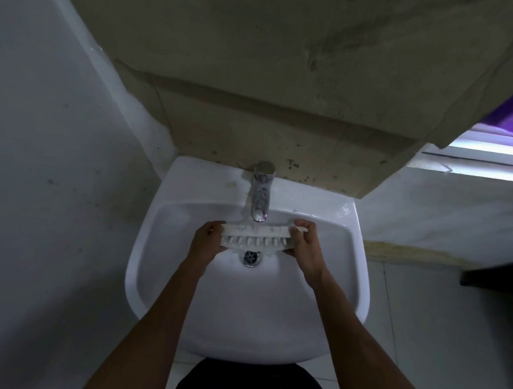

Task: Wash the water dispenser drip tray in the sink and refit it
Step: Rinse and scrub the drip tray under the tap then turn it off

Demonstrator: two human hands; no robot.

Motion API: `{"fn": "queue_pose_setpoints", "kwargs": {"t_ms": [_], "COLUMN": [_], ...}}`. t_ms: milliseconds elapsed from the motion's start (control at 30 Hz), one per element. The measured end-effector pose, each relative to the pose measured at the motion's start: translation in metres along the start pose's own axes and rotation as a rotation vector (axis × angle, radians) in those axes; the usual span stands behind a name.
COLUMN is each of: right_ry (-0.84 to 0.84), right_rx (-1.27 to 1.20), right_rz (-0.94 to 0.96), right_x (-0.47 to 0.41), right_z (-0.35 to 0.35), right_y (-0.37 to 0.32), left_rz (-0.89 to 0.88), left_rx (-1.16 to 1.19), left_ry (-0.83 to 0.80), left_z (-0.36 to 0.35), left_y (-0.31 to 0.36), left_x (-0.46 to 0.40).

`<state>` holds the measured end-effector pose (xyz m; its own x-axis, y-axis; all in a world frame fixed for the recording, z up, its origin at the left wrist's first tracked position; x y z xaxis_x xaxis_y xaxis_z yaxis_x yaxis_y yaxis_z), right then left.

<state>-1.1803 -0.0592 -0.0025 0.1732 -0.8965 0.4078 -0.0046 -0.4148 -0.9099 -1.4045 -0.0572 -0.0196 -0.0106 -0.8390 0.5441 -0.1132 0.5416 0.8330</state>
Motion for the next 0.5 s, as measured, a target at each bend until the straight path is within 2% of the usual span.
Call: {"fn": "queue_pose_setpoints", "kwargs": {"t_ms": [167, 500], "right_ry": [0.03, -0.012], "right_rx": [0.035, -0.018], "right_rz": [-0.004, -0.013], "right_x": [-0.0032, 0.001], "right_z": [0.0041, 0.0061], "right_y": [0.0048, 0.0049], "left_rz": [-0.021, 0.024], "left_rx": [0.035, 0.129], "left_ry": [-0.048, -0.032], "left_z": [0.0014, 0.0085], "left_y": [-0.0023, -0.0046], "left_x": [0.0013, 0.007]}}
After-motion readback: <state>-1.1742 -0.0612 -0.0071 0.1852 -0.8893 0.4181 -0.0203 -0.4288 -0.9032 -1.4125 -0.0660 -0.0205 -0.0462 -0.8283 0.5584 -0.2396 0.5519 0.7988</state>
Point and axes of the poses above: each hand's wrist, its own x-axis away from the middle knuckle, its own z-axis out of the back of the hand, y = z × x, the point moved 1 cm from there along -x, towards the middle knuckle, and after that the axes turned 15 degrees about -y, right-handed, at the moved point
